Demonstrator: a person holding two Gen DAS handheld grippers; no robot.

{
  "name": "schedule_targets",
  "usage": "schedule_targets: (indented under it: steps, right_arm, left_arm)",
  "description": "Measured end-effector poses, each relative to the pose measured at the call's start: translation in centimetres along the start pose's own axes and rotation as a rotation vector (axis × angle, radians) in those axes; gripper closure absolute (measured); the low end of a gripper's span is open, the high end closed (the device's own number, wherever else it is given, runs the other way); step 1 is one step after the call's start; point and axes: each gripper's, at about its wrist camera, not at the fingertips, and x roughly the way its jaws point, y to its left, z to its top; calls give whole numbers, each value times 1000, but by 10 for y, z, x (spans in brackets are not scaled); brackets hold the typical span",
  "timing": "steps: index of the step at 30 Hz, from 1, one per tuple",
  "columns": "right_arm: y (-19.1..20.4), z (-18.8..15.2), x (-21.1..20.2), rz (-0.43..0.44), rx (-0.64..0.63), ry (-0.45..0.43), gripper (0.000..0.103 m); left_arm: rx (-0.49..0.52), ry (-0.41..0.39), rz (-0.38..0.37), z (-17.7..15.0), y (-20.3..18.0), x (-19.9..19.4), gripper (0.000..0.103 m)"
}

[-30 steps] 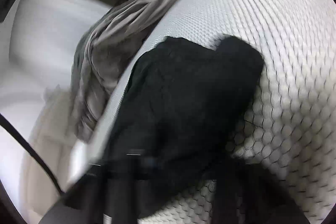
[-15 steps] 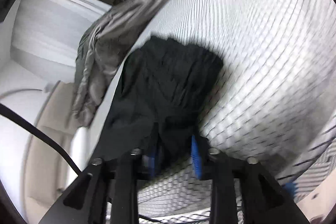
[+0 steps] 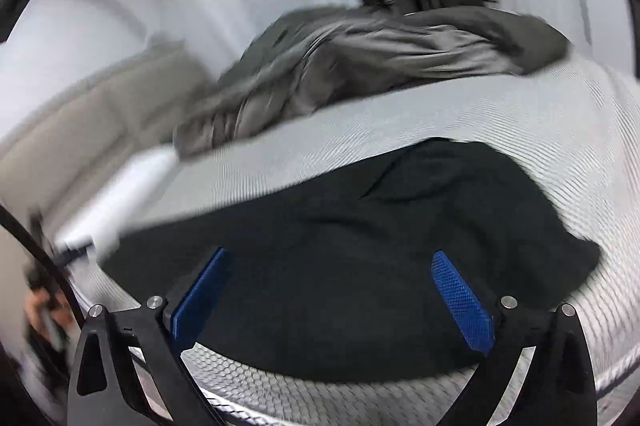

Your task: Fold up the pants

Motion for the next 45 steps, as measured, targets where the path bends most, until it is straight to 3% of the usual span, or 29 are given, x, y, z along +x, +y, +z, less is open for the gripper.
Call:
schedule_targets:
  steps: [4,8,12,15,18,21,22,24,26,29,31,35,38,40,41,44,45]
  right_arm:
    - [43,-3,50,39,-112,111,1]
    - [61,-22,87,46,-125,152,1]
    - [63,-46,114,-98,-291,270,2]
    - [52,-60,97,-176,-448,242,2]
    - [-6,-57,68,-331,-366,213,1]
    - [-79,-49,46,-468,-134,212,1]
    - [-92,-46,41,-474,-72,209,1]
    - [-98,-41,30,-443,-8,175,1]
    - [-82,-32,17,-442,-37,114,1]
    - [-42,-18,11,-311,-65,64,1]
    - [-15,-14,37,-186,-60,106,1]
    - [39,-16,100,-83,-154,247,1]
    - [50,-24,126,-144,-287,298,1]
    - [33,-26,112,-154,-304,272,2]
    - [16,-25,101,-218,-305,251,2]
    - [-46,-31,82,-527,-274,207,1]
    - [-71,-32,71,-493,-193,201,3]
  left_arm:
    - [151,-9,-19,-14,-66,37,1]
    - [212,106,-76,-40,-96,81,1]
    - [260,209,-73,-67,-104,113,1]
    - [314,199,-84,-78,-100,111,1]
    - [265,199,-74,-80,-79,111,1]
    - [230,216,-64,-75,-63,110,1]
    - [223,224,-59,-75,-64,109,1]
    - [212,240,-44,-67,-61,106,1]
    - [188,228,-78,-58,-62,101,1]
    - [143,237,-166,-41,-77,107,1]
    - [152,248,-169,-36,-92,119,1]
    - [227,303,-111,-43,-119,144,1]
    - [274,319,-106,-47,-120,145,1]
    - [286,315,-88,-48,-115,142,1]
    - [281,313,-90,-49,-111,142,1]
    - [272,306,-83,-51,-94,136,1]
    - [268,306,-80,-53,-90,133,1]
